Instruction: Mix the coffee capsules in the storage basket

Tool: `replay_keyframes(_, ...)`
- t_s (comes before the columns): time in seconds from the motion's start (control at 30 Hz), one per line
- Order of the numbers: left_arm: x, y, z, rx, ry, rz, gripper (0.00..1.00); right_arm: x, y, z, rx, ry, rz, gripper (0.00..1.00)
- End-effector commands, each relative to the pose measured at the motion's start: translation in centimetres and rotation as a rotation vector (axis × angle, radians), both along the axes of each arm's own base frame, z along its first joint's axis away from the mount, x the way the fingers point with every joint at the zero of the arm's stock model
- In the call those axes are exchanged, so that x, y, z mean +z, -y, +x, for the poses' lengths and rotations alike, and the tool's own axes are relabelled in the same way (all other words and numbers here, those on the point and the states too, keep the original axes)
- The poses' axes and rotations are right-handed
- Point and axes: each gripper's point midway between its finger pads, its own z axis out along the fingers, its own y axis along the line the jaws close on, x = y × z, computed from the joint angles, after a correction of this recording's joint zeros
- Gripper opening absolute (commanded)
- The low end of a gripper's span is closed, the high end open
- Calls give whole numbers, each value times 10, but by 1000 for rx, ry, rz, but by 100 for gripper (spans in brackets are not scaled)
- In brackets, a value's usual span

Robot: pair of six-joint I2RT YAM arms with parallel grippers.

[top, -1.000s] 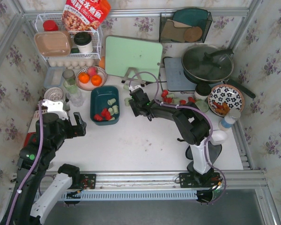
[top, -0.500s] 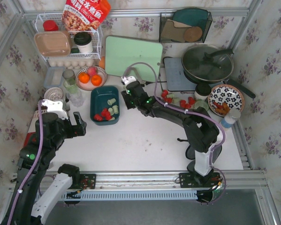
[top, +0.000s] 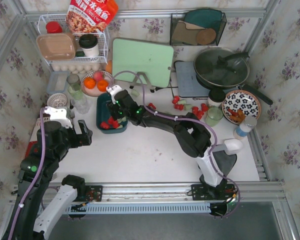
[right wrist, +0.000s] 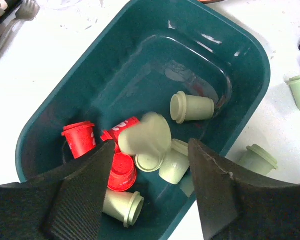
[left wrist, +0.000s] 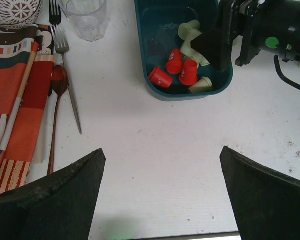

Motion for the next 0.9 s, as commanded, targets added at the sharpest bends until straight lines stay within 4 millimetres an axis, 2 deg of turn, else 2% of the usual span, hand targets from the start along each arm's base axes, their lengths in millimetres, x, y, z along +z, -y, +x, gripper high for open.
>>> replay_keyframes(0.0, 6, 2, 4, -9, 28, -10, 99, 6, -5, 6, -22, 16, 23, 73)
replay_keyframes(0.1, 6, 2, 3, -9, 31, -10, 99, 5, 1, 6, -34, 21, 3, 82)
replay_keyframes(0.23, 6, 2, 3, -9, 30, -10, 99, 14, 19, 7, -85, 55, -21, 83)
replay_keyframes(0.33, 6, 2, 3, -10, 31, -11, 99, 21, 43, 10, -166, 87, -41, 83)
replay_keyframes(0.47, 6, 3, 3, -11, 30, -12, 99, 27, 85, 16, -315, 120, -81, 82)
replay_keyframes(0.57, 6, 3, 3, -11, 32, -12, 99, 23, 122, 21, -423, 112, -99, 80)
replay_keyframes(0.73, 6, 3, 3, -12, 33, -13, 99, 3, 179, 26, -551, 55, -112, 76)
replay_keyframes(0.87, 6, 3, 3, -11, 33, -13, 99, -13, 214, 24, -623, 15, -143, 75)
